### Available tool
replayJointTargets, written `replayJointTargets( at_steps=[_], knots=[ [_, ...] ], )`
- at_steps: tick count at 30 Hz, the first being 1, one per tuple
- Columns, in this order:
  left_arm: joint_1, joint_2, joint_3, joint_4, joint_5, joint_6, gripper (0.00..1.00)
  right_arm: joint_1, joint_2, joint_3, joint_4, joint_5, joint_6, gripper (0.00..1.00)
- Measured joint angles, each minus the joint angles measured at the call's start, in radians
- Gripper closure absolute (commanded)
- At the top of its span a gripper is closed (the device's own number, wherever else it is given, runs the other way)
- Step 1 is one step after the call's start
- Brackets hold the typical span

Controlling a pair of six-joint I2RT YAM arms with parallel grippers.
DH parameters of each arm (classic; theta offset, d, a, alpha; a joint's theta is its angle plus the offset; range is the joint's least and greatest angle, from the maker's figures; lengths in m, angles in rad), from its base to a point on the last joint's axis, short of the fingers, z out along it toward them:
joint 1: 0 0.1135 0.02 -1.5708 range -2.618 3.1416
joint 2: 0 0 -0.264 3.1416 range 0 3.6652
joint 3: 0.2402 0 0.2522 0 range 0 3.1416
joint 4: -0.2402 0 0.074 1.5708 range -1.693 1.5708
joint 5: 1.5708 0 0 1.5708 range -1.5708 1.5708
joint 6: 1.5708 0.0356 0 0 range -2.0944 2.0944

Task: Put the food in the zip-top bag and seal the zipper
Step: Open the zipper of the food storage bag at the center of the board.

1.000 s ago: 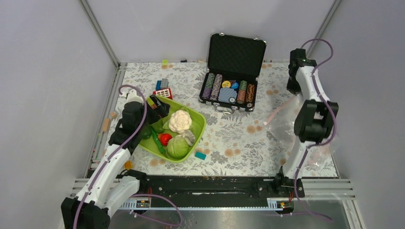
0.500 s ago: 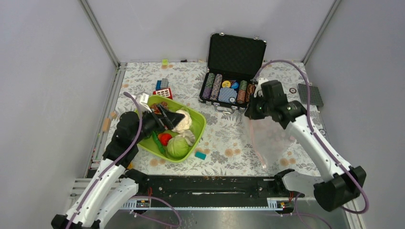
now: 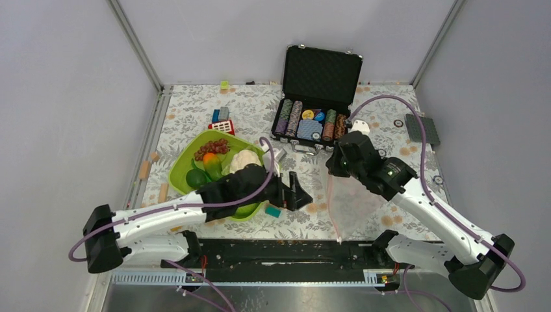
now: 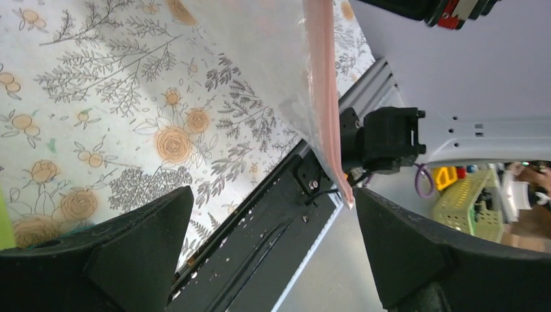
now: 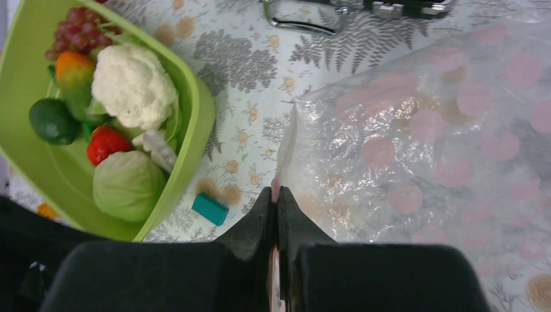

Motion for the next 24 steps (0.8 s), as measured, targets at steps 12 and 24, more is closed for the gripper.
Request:
replayJointTargets(
  at_steps=[12,24],
  knots=[
    [-0.142,0.19,0.174,-0.003,-0.206,0.079,0.11,0.099,0.089,0.098,-0.116,0.266,0.16,1.0],
    [-0.142,0.244,0.131,0.173,-0.195,0.087,0.28,0.099,0.043,0.098,-0.111,0.266,0.229,1.0]
  ],
)
